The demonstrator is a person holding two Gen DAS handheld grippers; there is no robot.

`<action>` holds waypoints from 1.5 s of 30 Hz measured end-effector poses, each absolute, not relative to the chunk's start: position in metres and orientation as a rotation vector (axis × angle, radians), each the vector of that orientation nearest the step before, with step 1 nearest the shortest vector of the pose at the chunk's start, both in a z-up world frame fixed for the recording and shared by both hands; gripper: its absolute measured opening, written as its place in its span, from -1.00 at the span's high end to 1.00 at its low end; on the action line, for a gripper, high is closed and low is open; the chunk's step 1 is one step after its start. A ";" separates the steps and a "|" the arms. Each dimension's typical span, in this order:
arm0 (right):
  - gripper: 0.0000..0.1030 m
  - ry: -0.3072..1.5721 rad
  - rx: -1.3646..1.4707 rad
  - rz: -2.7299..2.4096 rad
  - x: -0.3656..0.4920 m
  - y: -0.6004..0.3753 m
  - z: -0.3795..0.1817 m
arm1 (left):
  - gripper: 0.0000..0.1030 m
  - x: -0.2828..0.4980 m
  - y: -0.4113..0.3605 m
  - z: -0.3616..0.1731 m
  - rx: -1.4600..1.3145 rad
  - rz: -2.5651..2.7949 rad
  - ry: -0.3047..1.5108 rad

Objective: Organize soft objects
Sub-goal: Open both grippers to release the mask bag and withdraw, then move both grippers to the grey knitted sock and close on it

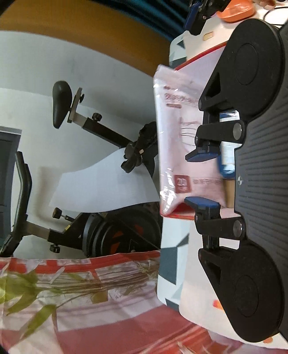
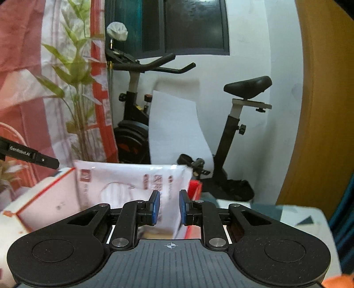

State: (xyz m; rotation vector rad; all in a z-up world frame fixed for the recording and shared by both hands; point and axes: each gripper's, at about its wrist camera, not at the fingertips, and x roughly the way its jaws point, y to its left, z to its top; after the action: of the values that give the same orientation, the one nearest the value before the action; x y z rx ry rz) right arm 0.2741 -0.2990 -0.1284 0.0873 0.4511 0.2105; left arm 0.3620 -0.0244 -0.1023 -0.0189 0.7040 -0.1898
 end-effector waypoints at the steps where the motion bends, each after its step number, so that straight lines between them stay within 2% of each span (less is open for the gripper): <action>1: 0.66 0.450 0.099 0.214 0.266 -0.297 -0.129 | 0.30 0.354 -0.022 -0.101 -0.012 -0.193 0.699; 10: 0.60 0.460 0.166 0.304 0.209 -0.271 -0.140 | 0.28 0.267 0.007 -0.101 -0.017 -0.245 0.689; 11: 0.53 0.476 0.172 0.325 0.205 -0.267 -0.144 | 0.28 0.256 0.010 -0.105 -0.025 -0.249 0.692; 16: 0.50 0.533 0.151 0.380 0.186 -0.246 -0.160 | 0.26 0.211 0.024 -0.138 -0.143 -0.280 0.744; 18: 0.41 0.559 0.149 0.395 0.178 -0.243 -0.168 | 0.25 0.199 0.027 -0.154 -0.180 -0.276 0.783; 23: 0.39 0.634 0.161 0.401 0.158 -0.242 -0.187 | 0.11 0.176 0.034 -0.185 -0.181 -0.235 0.874; 27: 0.20 0.672 0.165 0.392 0.140 -0.244 -0.202 | 0.01 0.163 0.044 -0.200 -0.208 -0.209 0.918; 31: 0.07 0.702 0.056 0.354 0.124 -0.237 -0.215 | 0.00 0.147 0.052 -0.212 -0.230 -0.179 0.958; 36: -0.04 0.731 0.093 0.360 0.115 -0.239 -0.228 | -0.02 0.132 0.053 -0.223 -0.247 -0.164 1.008; 38: -0.06 0.735 0.067 0.357 0.115 -0.236 -0.233 | -0.09 0.126 0.053 -0.223 -0.244 -0.165 1.011; 45: -0.10 0.781 0.061 0.343 0.117 -0.235 -0.253 | -0.09 0.122 0.038 -0.238 -0.230 -0.190 1.064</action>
State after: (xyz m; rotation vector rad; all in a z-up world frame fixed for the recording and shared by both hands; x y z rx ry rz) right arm 0.1170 -0.2345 -0.2532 0.0611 0.7809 0.3433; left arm 0.1222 0.0378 -0.2376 -0.2303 1.0636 -0.1899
